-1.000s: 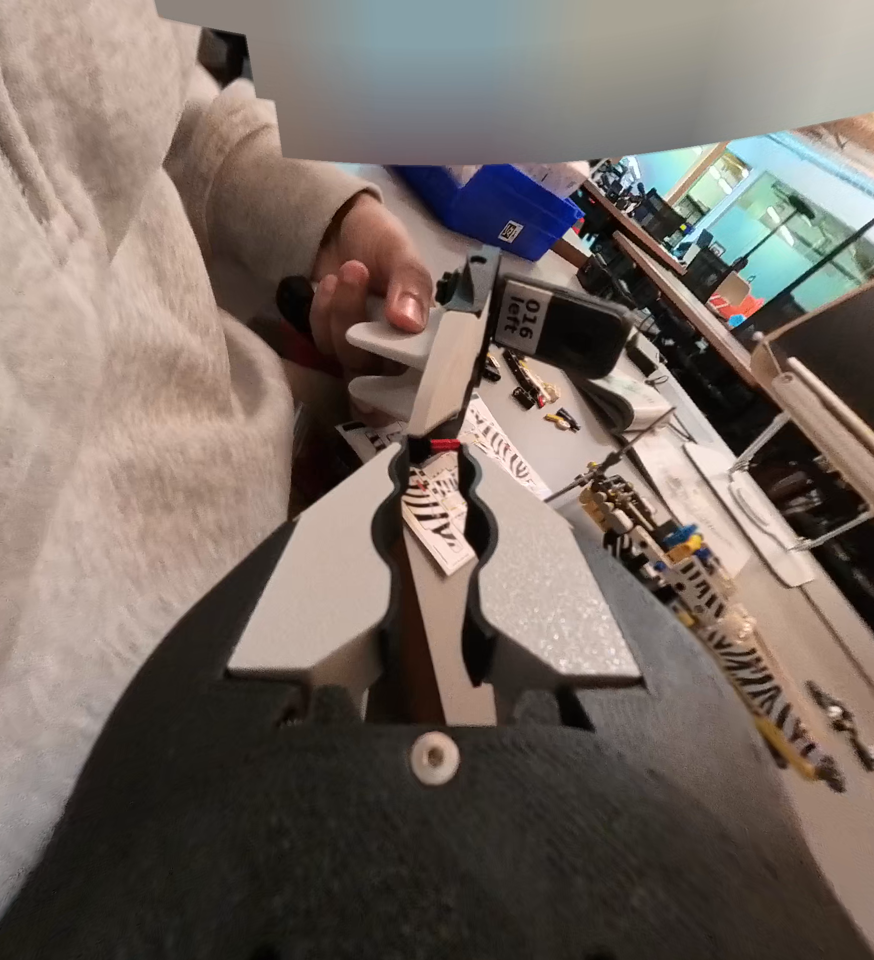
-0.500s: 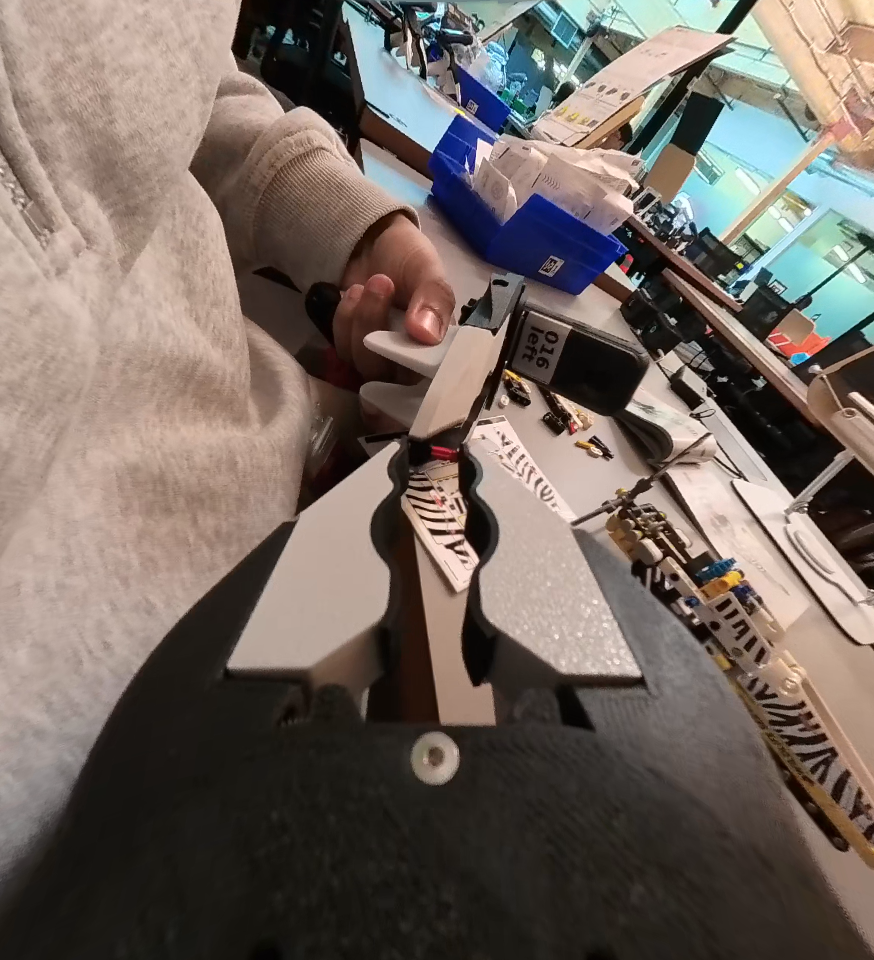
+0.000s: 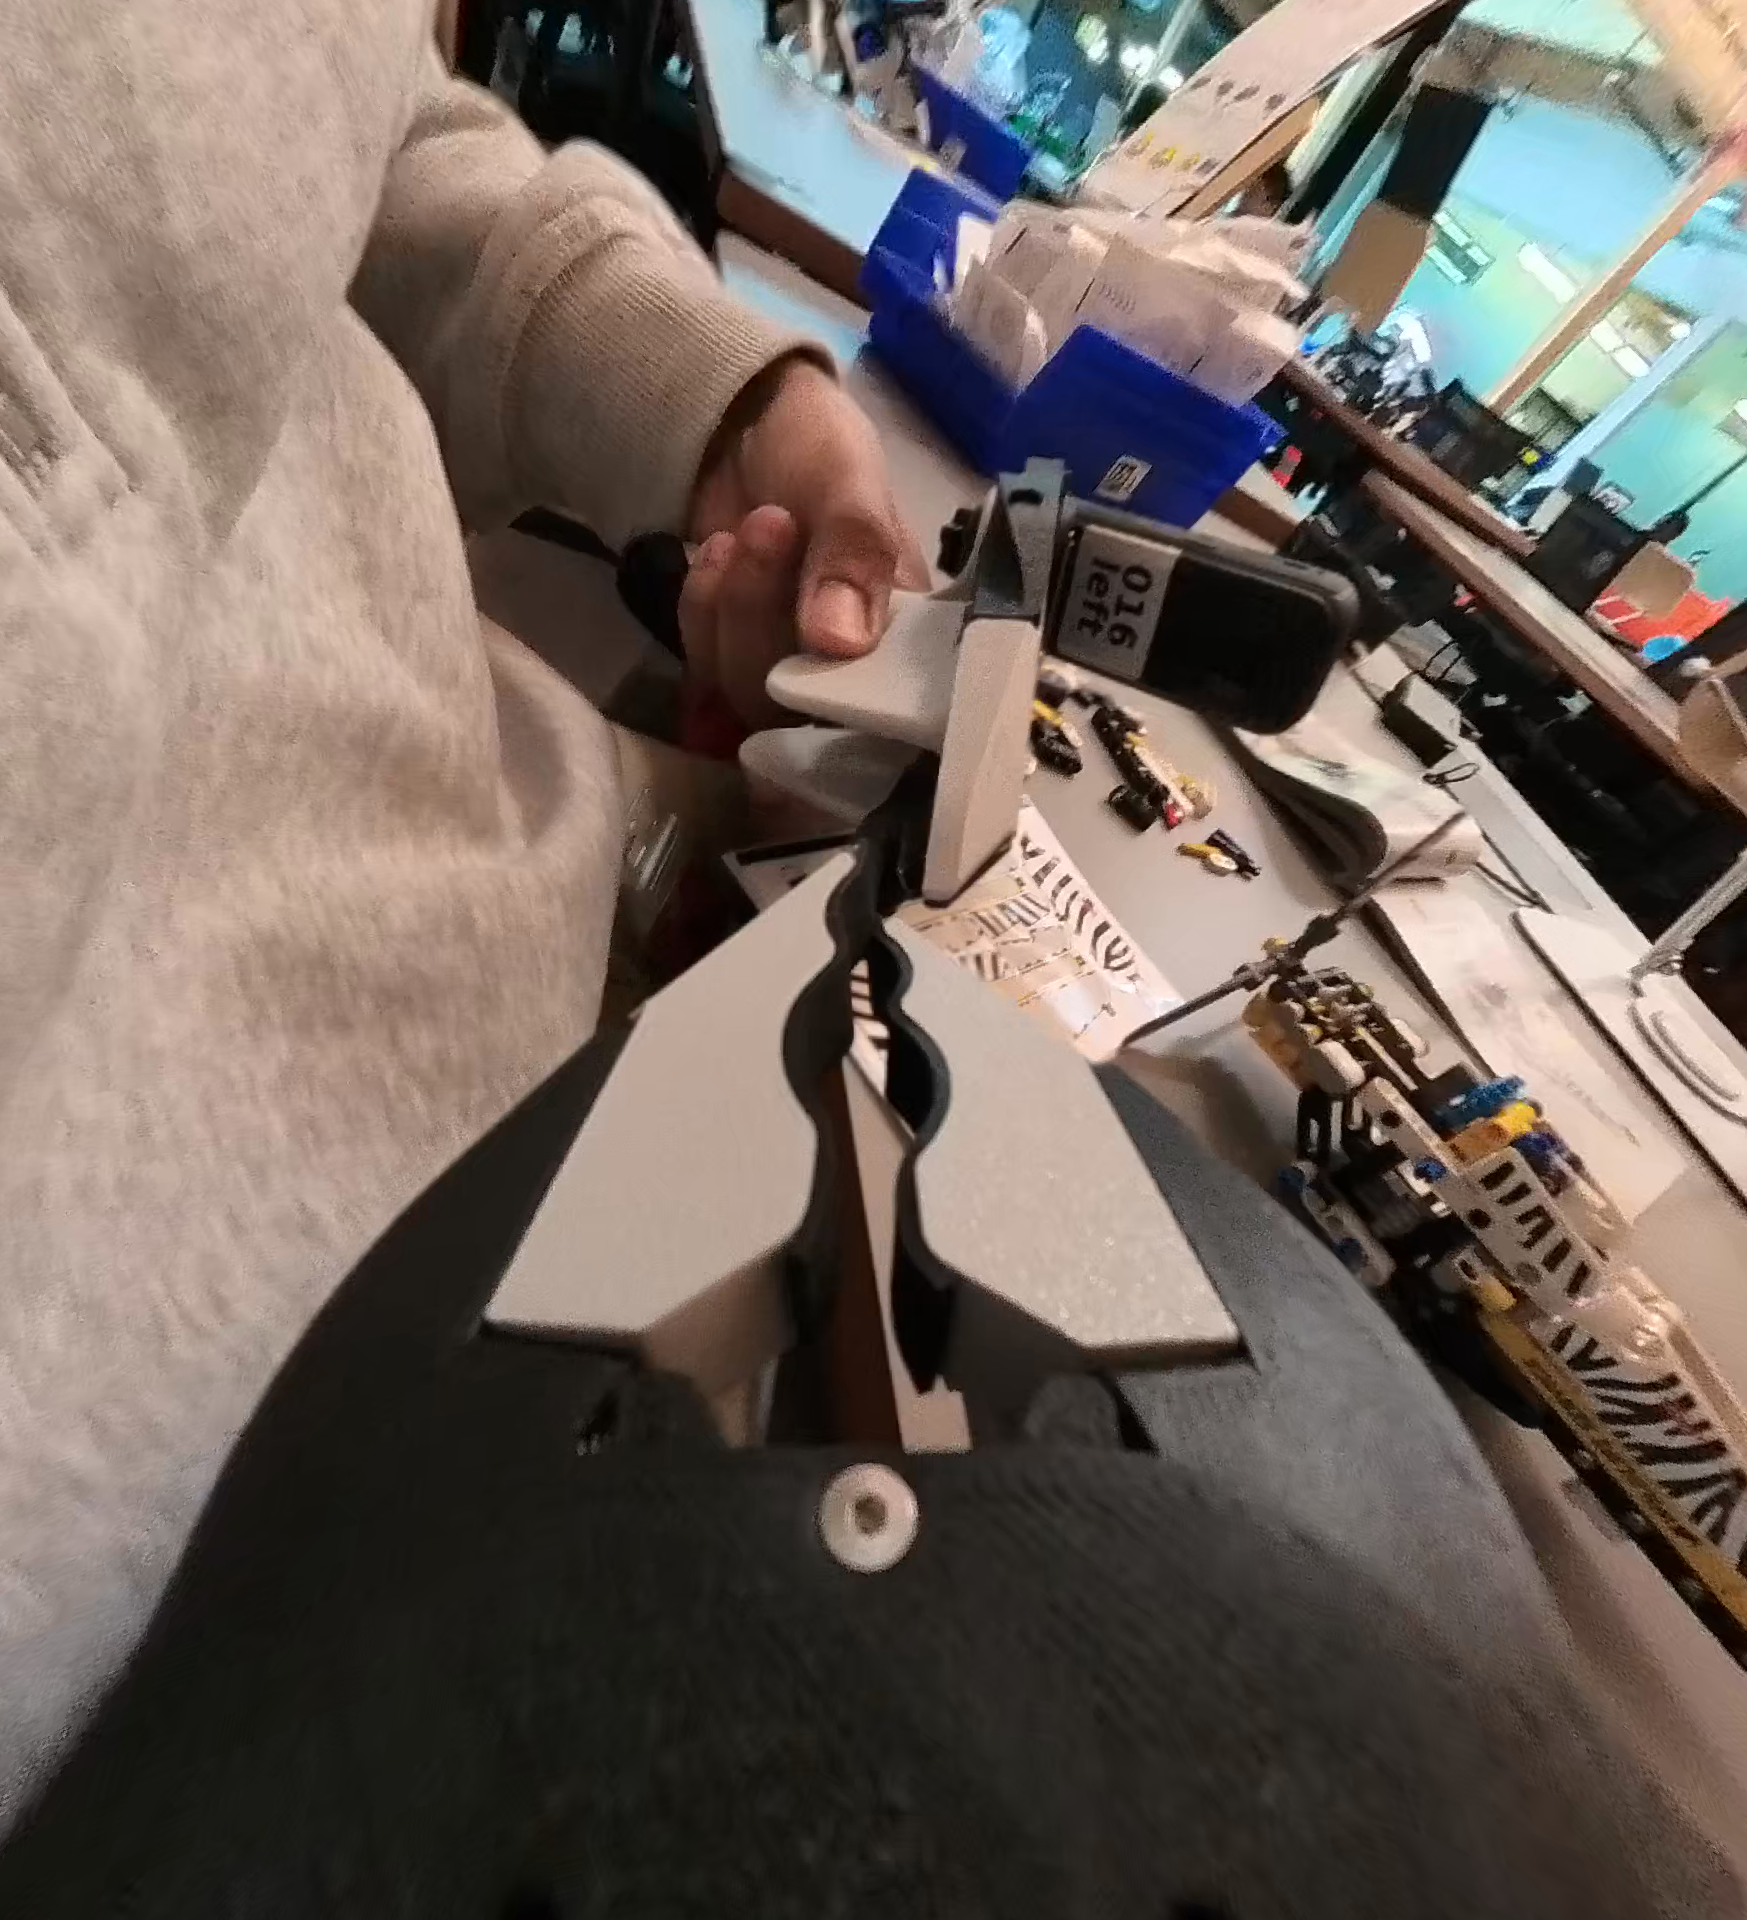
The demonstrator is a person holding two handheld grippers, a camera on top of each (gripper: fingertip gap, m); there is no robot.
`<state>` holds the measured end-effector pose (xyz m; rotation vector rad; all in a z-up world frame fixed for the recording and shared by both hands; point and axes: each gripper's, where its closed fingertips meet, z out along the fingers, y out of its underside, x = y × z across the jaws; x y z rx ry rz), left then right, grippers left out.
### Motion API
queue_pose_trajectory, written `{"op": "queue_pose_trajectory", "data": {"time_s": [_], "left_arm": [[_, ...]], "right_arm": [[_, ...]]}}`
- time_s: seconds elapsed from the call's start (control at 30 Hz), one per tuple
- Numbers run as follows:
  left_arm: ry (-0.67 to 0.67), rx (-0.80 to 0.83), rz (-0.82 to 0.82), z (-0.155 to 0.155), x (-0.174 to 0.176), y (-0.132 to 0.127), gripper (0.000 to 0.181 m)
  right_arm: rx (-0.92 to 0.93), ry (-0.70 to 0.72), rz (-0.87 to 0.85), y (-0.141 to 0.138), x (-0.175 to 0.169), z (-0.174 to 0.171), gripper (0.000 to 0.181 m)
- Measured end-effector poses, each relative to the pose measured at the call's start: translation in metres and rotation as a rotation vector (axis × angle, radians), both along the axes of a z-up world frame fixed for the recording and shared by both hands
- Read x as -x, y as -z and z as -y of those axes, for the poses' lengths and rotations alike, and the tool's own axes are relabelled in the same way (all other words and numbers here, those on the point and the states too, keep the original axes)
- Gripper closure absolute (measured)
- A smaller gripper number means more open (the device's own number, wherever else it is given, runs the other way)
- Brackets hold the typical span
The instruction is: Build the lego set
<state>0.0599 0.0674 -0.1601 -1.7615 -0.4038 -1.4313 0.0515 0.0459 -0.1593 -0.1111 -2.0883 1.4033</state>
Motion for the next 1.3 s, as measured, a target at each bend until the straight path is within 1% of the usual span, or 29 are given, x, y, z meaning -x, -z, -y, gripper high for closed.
{"op": "queue_pose_trajectory", "data": {"time_s": [0.03,0.1,0.23,0.43,0.53,0.67,0.8,0.87,1.0,1.13,1.3], "left_arm": [[-0.018,-0.006,0.004,-0.001,0.004,-0.002,0.176],[-0.037,-0.002,-0.013,-0.003,0.009,-0.002,0.171],[-0.076,-0.019,-0.037,-0.005,0.016,-0.003,0.171],[-0.123,-0.07,0.039,-0.003,0.02,-0.009,0.172],[-0.151,-0.107,0.07,-0.002,0.023,-0.015,0.173],[-0.187,-0.129,0.05,0.0,0.026,-0.017,0.173],[-0.232,-0.15,0.04,-0.001,0.032,-0.021,0.173],[-0.249,-0.154,0.029,-0.001,0.034,-0.02,0.173],[-0.274,-0.156,-0.013,-0.002,0.035,-0.018,0.174],[-0.275,-0.178,-0.035,-0.002,0.032,-0.02,0.174],[-0.271,-0.208,-0.057,-0.001,0.031,-0.025,0.174]], "right_arm": [[0.028,0.022,0.001,-0.003,0.004,-0.002,0.181],[0.05,0.058,0.002,-0.004,0.011,-0.006,0.176],[0.08,0.089,0.003,-0.004,0.017,-0.008,0.174],[0.154,0.092,0.013,-0.01,0.021,-0.008,0.173],[0.225,0.114,0.016,-0.016,0.025,-0.008,0.172],[0.31,0.167,0.091,-0.018,0.034,-0.012,0.15],[0.353,0.162,0.178,-0.015,0.033,-0.007,0.144],[0.413,0.157,0.23,-0.017,0.033,-0.004,0.144],[0.539,0.155,0.344,-0.022,0.035,-0.006,0.156],[0.576,0.158,0.377,-0.022,0.037,-0.009,0.161],[0.577,0.145,0.424,-0.018,0.036,-0.007,0.164]]}}
